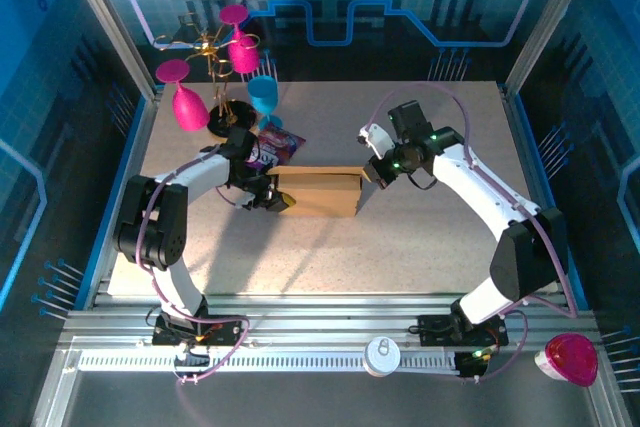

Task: Fold the paper box

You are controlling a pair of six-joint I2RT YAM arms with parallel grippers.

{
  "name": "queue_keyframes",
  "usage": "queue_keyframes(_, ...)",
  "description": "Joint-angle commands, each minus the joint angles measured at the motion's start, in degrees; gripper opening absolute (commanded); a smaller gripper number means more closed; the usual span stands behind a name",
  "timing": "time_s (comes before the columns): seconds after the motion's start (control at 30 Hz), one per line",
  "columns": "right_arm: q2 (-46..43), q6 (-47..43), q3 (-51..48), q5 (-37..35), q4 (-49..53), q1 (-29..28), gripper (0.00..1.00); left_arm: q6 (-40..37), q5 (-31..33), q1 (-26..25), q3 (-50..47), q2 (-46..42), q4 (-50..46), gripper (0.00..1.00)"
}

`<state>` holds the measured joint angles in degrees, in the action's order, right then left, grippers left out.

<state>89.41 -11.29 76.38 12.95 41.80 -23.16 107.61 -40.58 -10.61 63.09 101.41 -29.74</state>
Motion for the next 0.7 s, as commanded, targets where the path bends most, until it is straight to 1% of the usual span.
queue_keyframes(0.0,1.4,1.9,2.2,-1.6,2.7,-1.3,0.0,-0.7,5.7,0.3,0.1,2.1,-4.6,0.14)
queue_keyframes(0.17,2.3,8.6,4.1,-4.9,5.2,-3.0,0.0,-0.4,5.2,0.3,-0.5,2.6,-3.1,0.14)
queue_keyframes(0.3,2.1,16.2,3.7,-5.5,5.6,-4.2,0.0,0.1,5.2,0.3,-0.7,2.7,-2.4,0.14)
queue_keyframes(0.4,1.0,21.1,2.3,-6.0,4.1,-4.9,0.0,0.5,5.0,0.3,-0.8,2.7,-2.0,0.13)
queue_keyframes(0.67,0.7,27.0,0.9,-8.0,2.4,-5.5,0.0,1.2,4.9,0.3,-1.4,2.6,-0.8,0.13)
